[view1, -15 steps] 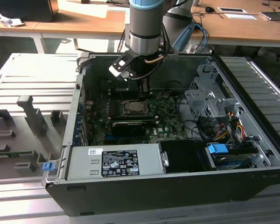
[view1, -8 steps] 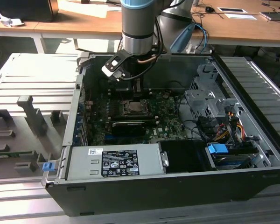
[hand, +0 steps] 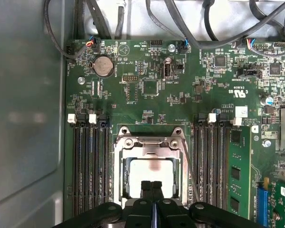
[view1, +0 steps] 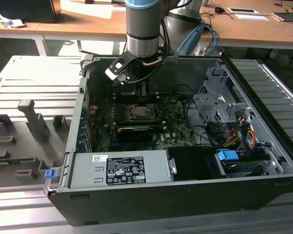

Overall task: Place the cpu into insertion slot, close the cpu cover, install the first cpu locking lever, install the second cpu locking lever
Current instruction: 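Install the first cpu locking lever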

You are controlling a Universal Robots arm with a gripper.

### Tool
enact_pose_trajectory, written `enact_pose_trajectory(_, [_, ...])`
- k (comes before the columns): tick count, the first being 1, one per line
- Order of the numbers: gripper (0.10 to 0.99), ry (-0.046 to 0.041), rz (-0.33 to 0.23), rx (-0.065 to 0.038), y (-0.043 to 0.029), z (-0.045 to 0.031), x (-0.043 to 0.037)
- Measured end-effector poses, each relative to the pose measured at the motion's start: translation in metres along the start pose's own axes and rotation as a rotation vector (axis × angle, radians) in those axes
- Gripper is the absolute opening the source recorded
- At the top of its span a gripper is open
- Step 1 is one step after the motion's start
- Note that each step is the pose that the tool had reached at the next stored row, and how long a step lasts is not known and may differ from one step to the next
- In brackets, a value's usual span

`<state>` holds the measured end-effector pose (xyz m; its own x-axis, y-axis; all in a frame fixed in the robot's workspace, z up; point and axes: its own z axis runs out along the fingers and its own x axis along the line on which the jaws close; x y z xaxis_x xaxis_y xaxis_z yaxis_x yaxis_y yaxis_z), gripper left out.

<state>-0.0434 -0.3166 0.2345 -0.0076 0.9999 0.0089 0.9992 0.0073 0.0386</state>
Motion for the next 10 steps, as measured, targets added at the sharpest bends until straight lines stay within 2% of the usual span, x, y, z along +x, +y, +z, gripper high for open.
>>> enact_pose_trajectory(4, [0.106, -0.0014, 0.0, 0.0, 0.0001, -0.0023, 0.0])
enact_pose_trajectory(10, [0.106, -0.0024, 0.0, 0.0, 0.0005, -0.0114, 0.0001])
